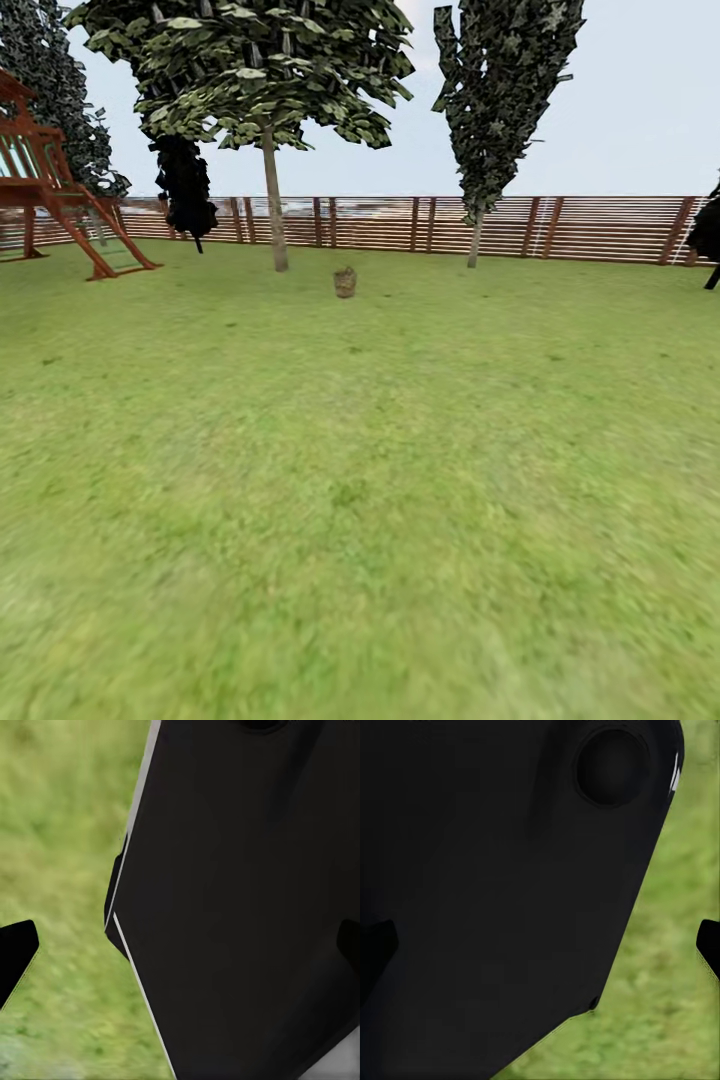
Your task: Take the three Easter eggs out of the wicker basket on the lawn in the garden, then place them on the lawn next to a single tree (choose any tree) so that all three eggs are next to the same tree and none are left in the basket.
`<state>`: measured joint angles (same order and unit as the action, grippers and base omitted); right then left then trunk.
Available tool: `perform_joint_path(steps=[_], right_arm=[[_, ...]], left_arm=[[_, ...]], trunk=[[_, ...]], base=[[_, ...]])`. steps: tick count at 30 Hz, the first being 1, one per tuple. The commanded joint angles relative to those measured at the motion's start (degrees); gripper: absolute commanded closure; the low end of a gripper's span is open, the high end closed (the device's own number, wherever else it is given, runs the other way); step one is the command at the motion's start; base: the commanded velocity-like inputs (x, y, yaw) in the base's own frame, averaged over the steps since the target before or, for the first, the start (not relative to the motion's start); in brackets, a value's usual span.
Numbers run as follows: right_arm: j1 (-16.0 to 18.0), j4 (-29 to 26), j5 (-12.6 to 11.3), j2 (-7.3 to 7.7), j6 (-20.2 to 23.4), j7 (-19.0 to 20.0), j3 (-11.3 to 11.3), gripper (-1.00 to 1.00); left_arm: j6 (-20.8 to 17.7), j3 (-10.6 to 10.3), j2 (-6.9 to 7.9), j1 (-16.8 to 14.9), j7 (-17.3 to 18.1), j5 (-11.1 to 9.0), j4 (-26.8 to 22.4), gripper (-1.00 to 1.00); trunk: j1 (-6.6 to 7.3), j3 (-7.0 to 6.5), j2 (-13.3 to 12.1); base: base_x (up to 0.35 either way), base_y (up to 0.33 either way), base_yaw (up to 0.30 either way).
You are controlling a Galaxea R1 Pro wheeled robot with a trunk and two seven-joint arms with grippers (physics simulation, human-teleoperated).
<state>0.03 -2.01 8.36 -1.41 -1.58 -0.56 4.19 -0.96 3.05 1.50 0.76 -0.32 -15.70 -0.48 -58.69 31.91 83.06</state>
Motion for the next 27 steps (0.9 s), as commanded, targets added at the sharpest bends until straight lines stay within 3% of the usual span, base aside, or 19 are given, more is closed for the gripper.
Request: perform_joint_path(steps=[1,27], right_arm=[[0.0,0.0,0.2,0.01,-0.1,-0.1,0.4,-1.0],[0.0,0.0,0.2,0.01,-0.1,-0.1,0.4,-1.0]], left_arm=[[-0.1,0.3,0.0,0.0,0.0,-0.1,-0.1,-1.0],[0.6,0.3,-0.01,0.0,0.0,-0.1,0.1,-1.0]], trunk=[[-0.03,0.03,0.0],[-0.03,0.03,0.0]], base=[[0.315,0.137,0.0],[0.315,0.137,0.0]])
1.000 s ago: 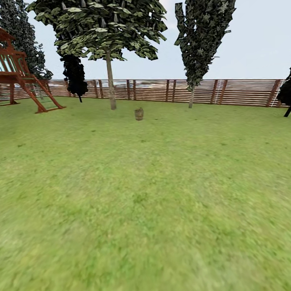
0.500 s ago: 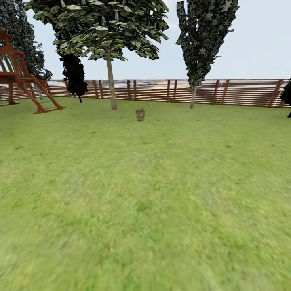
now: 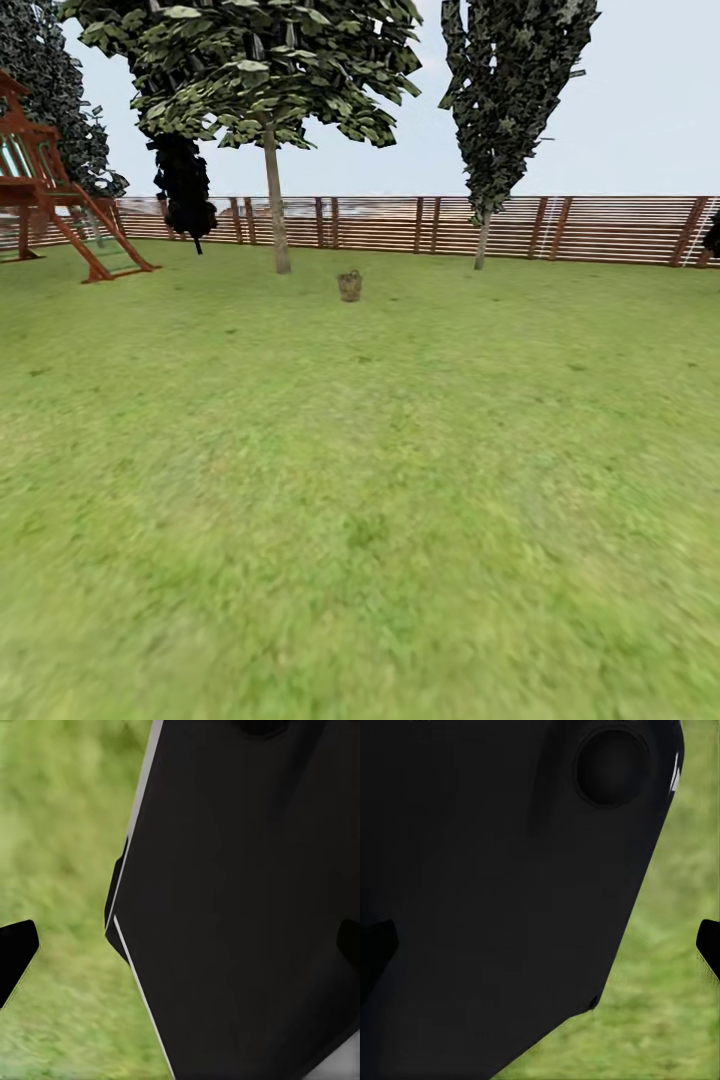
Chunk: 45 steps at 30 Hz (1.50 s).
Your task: Take the three Easter eggs out of the wicker basket on the lawn in the garden, then place them on the lawn next to a single tree (choose any tree) so that all three eggs are next to the same tree and none are left in the basket.
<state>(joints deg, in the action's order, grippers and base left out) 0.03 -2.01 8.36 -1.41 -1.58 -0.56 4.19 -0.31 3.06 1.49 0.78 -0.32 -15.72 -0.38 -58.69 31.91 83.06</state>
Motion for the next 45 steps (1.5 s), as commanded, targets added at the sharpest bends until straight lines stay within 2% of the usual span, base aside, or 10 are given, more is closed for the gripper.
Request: perform_joint_path(steps=[1,45], right_arm=[[0.0,0.0,0.2,0.01,-0.1,-0.1,0.4,-1.0],[0.0,0.0,0.2,0.01,-0.1,-0.1,0.4,-1.0]], left_arm=[[0.1,0.3,0.0,0.0,0.0,-0.1,0.0,-1.0],[0.4,0.3,-0.04,0.1,0.0,-0.1,-0.2,-1.0]], trunk=[[-0.03,0.03,0.0],[-0.03,0.03,0.0]], base=[[0.315,0.137,0.0],[0.314,0.137,0.0]])
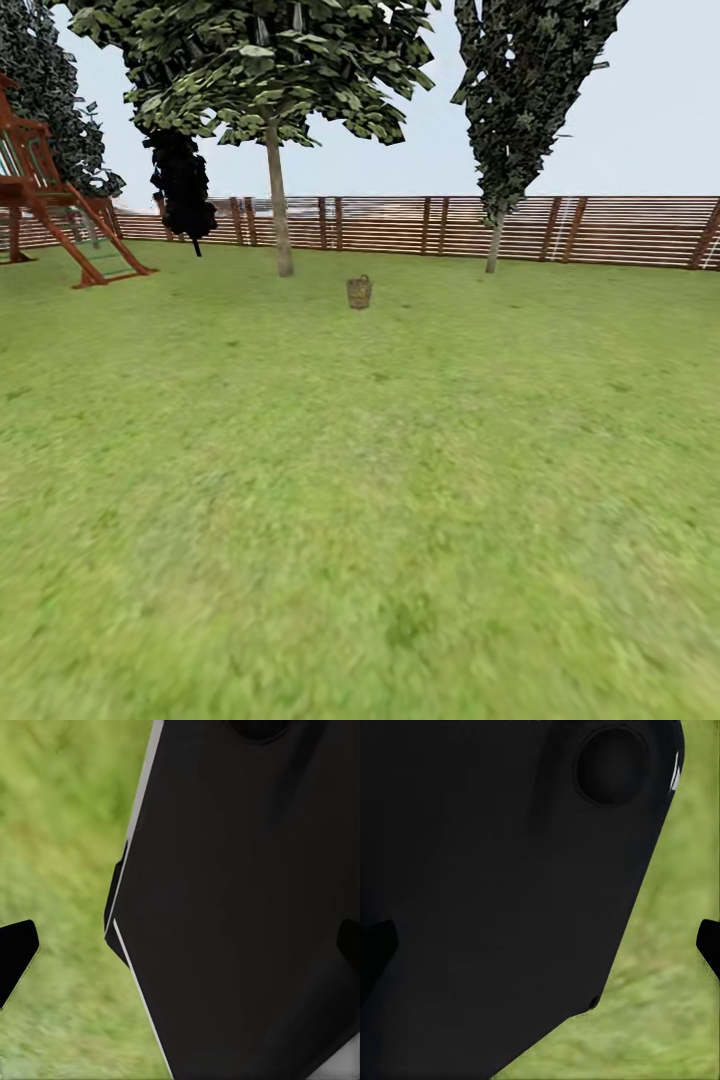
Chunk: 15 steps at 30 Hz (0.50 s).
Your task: Take the three Easter eggs out of the wicker basket on the lawn in the garden, then place them on the lawn next to a single tree (choose any tree) so that all three eggs are next to the same tree and none are left in the basket.
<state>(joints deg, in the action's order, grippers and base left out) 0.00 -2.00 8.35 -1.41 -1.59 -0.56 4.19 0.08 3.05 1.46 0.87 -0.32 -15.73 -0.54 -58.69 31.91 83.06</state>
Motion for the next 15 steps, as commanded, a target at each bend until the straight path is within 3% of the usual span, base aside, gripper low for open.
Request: perform_joint_path(steps=[1,15], right_arm=[[0.0,0.0,0.2,0.01,-0.1,-0.1,0.4,-1.0],[0.0,0.0,0.2,0.01,-0.1,-0.1,0.4,-1.0]], left_arm=[[0.0,0.3,0.0,0.0,0.0,-0.1,-0.1,-1.0],[0.0,0.3,0.03,0.0,0.0,-0.1,0.0,-1.0]], trunk=[[-0.03,0.03,0.0],[-0.03,0.03,0.0]], base=[[0.314,0.137,0.0],[0.313,0.138,0.0]])
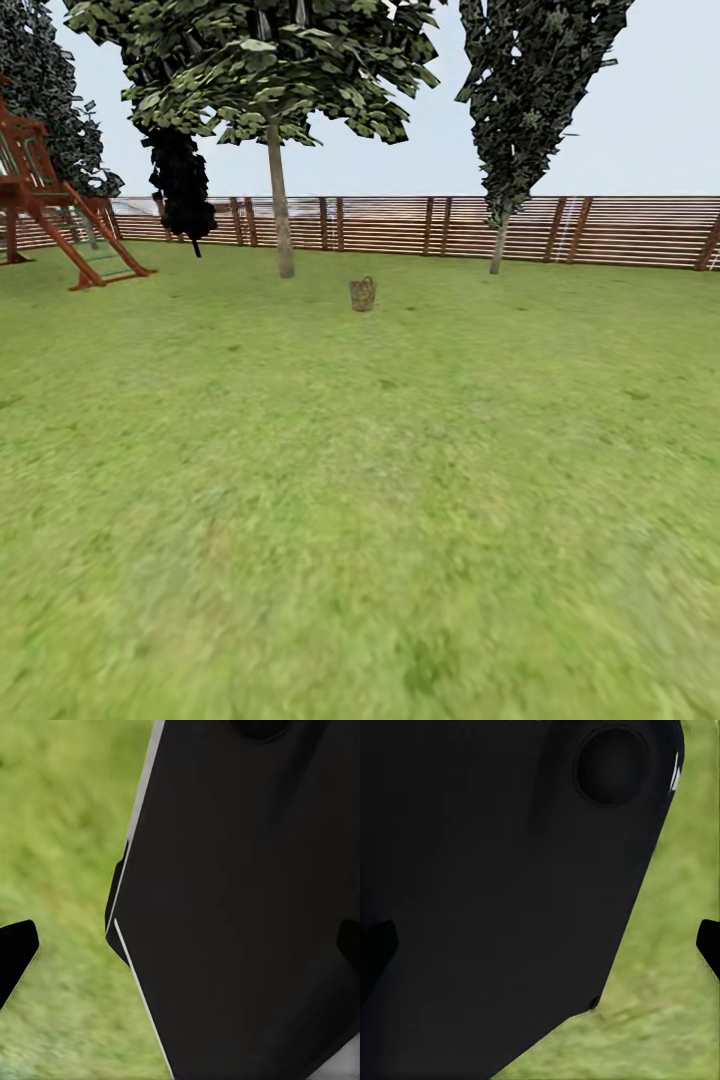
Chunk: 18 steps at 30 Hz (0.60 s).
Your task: Take the three Easter eggs out of the wicker basket on the lawn in the garden, then place them on the lawn next to a single tree (choose any tree) so that all three eggs are next to the same tree and none are left in the basket.
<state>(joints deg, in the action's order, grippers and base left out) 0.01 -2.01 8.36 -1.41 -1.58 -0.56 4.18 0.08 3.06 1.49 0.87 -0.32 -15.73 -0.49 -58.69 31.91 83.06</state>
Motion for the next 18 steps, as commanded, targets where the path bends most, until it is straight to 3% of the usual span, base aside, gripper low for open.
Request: perform_joint_path(steps=[1,18], right_arm=[[0.0,0.0,0.2,0.01,-0.1,-0.1,0.4,-1.0],[0.0,0.0,0.2,0.01,-0.1,-0.1,0.4,-1.0]], left_arm=[[0.0,0.3,-0.02,0.0,0.0,-0.1,0.0,-1.0],[0.0,0.3,0.0,0.0,0.0,-0.1,-0.1,-1.0]], trunk=[[-0.03,0.03,0.0],[-0.03,0.03,0.0]], base=[[0.31,0.142,0.0],[0.31,0.143,0.0]])
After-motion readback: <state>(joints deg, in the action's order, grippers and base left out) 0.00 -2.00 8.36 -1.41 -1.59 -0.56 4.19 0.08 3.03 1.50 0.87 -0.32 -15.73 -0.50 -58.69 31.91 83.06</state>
